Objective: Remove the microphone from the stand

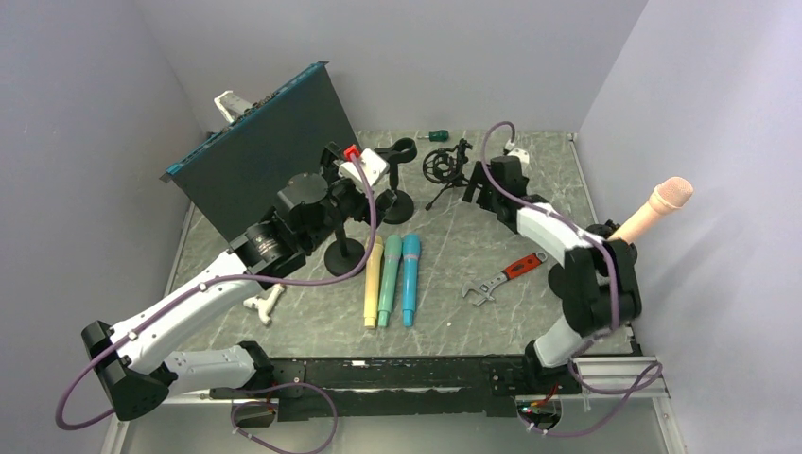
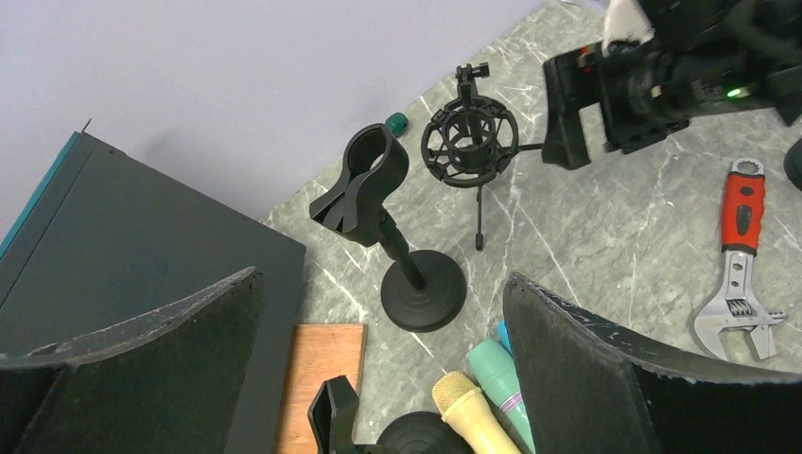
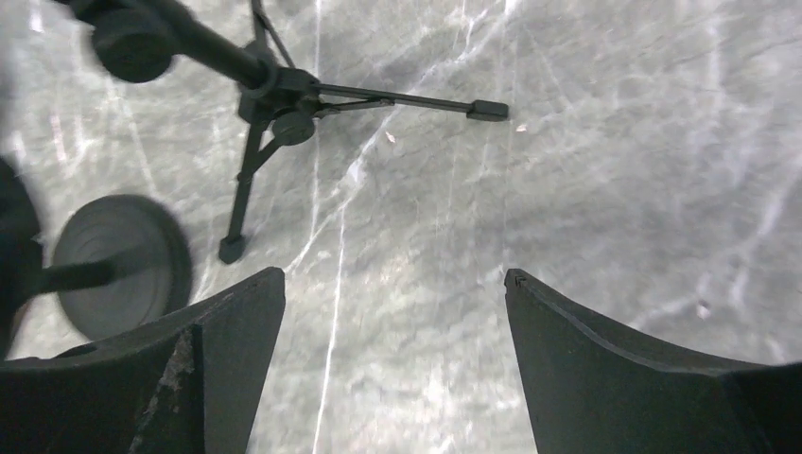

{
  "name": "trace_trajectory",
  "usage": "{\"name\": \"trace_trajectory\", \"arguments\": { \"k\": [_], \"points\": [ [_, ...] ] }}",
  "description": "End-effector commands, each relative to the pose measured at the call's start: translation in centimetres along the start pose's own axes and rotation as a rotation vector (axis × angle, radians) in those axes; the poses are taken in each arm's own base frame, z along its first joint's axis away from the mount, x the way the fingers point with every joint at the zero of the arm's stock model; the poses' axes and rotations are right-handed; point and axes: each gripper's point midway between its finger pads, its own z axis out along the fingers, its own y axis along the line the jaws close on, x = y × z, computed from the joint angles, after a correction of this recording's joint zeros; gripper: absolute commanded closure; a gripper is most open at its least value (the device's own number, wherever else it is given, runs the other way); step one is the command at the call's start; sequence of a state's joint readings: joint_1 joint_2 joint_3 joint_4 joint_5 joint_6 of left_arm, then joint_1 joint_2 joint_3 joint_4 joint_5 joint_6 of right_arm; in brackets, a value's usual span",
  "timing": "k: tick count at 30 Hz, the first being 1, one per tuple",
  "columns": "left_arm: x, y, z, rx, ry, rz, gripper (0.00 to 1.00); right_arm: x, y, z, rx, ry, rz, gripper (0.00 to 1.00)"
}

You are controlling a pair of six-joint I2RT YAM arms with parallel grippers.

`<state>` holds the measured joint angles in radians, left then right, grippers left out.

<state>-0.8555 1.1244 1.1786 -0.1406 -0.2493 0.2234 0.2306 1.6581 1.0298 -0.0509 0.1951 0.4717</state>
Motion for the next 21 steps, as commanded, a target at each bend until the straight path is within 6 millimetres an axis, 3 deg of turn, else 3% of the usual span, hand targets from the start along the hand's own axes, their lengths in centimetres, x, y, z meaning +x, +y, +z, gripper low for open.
{"name": "trace_trajectory", "arguments": {
  "k": [1,7,11,13,21],
  "points": [
    [-3.0,0.4,-0.6,-0.010,-0.081,-0.016,0.01,-2.7,-0.9,-5.7,0.007,-0.077,-0.034,0.11],
    [-3.5,0.2,-1.0,-0.003,-0.090,-0.020,0.01,-4.9,-1.0,-12.7,-0.040,-0.127,-0.065,0.08],
    [-3.7,0.1,-1.3,-0.010,-0.100,-0.013,0.01,-6.2,2.2,-18.5,-0.257,-0.144,-0.070,0.07],
    [-3.7,-0.1,-1.3,-0.007,-0.097,-0.009,0.01,-6.8,3.5,-21.6,-0.352,-0.151,-0.086,0.00],
    [-3.9,-1.2,-1.4,0.021,-0.103,-0.008,0.01,-9.7,2.0,-30.8,-0.338,-0.232,-0.083,0.00]
  ]
}}
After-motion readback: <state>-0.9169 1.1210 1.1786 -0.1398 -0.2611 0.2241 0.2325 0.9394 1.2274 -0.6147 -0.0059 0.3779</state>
